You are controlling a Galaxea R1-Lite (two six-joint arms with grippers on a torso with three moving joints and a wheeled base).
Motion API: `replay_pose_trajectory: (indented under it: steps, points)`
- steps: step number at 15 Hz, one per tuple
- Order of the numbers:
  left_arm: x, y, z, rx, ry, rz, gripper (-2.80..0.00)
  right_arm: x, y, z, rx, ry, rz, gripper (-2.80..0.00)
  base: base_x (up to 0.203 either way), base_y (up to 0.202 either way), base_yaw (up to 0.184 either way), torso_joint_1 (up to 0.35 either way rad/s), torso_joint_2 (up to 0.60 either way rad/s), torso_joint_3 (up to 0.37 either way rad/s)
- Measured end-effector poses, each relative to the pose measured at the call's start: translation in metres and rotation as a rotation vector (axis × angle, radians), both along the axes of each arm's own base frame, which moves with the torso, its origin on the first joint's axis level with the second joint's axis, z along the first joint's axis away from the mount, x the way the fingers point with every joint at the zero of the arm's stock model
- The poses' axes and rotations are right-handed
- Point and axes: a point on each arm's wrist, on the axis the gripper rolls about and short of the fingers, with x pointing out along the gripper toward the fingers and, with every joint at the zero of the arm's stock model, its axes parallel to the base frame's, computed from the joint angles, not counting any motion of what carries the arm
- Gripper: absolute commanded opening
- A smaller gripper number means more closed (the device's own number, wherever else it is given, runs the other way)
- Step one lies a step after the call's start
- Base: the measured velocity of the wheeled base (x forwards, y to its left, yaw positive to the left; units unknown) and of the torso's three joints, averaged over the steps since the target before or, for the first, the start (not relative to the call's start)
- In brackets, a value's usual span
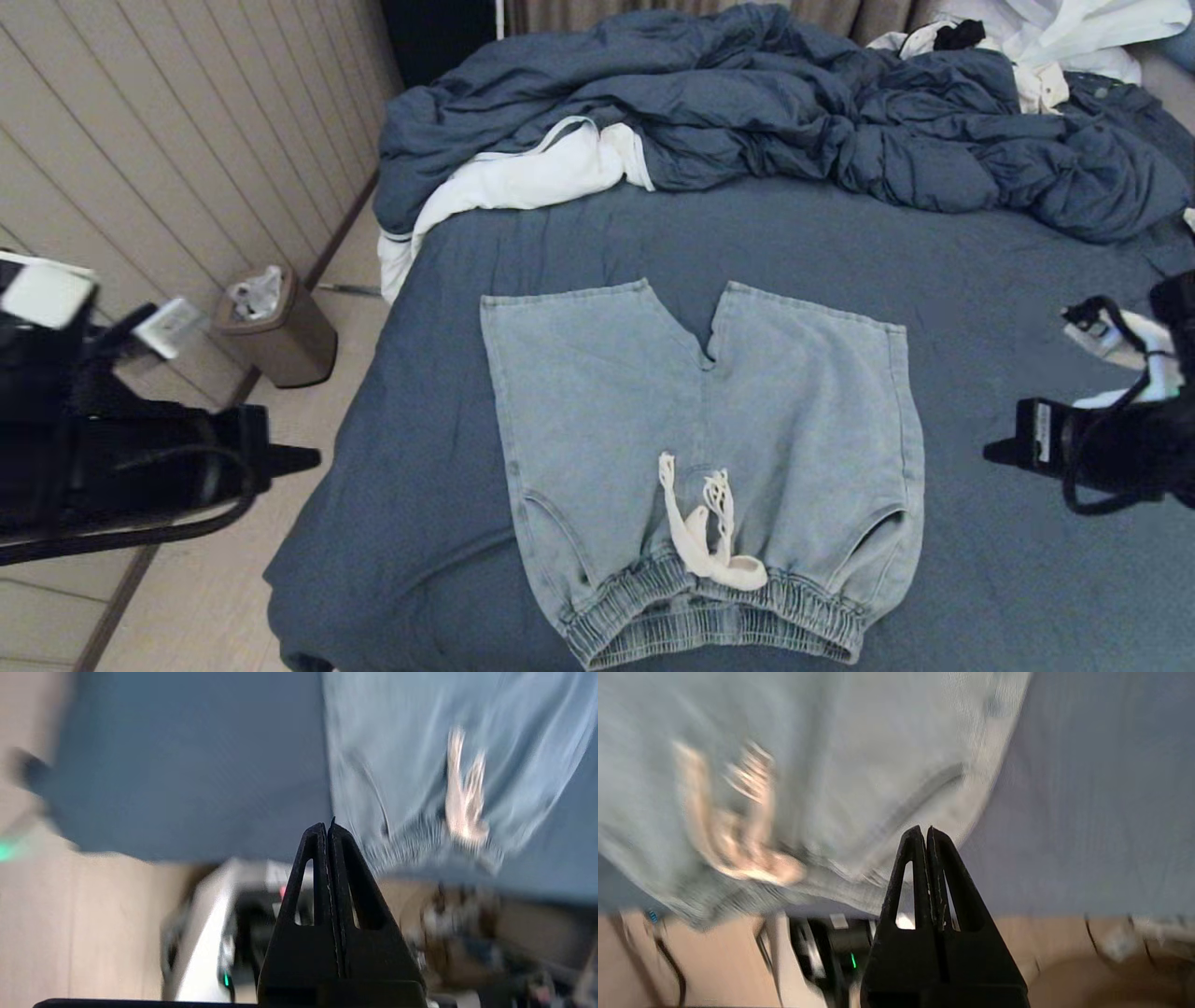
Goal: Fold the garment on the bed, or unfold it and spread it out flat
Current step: Fold the blue shorts
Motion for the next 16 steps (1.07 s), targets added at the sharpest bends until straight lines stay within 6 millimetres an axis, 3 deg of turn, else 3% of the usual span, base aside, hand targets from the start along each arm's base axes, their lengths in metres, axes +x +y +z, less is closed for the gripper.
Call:
replay_pose_trajectory:
  steps: [4, 7, 15, 16]
  points:
    - [0.027, -0.066, -0.035, 0.026, 0.076, -0.084, -2.8, 0.014, -0.011, -0.06, -0.015, 0.214, 0.073, -2.8, 0.0, 0.0, 0.0, 0.0, 0.0, 0.0]
    - [0.029, -0.102, -0.057, 0.051, 0.136, -0.162, -2.8, 0.011, -0.011, -0.091, -0.024, 0.246, 0.102, -2.8, 0.0, 0.0, 0.0, 0.0, 0.0, 0.0]
    - [0.028, -0.139, -0.085, 0.074, 0.177, -0.253, -2.8, 0.006, -0.002, -0.146, -0.029, 0.288, 0.154, -2.8, 0.0, 0.0, 0.0, 0.0, 0.0, 0.0]
    - [0.028, -0.142, -0.087, 0.077, 0.183, -0.257, -2.8, 0.005, 0.001, -0.15, -0.03, 0.287, 0.168, 0.0, 0.0, 0.0, 0.0, 0.0, 0.0, 0.0]
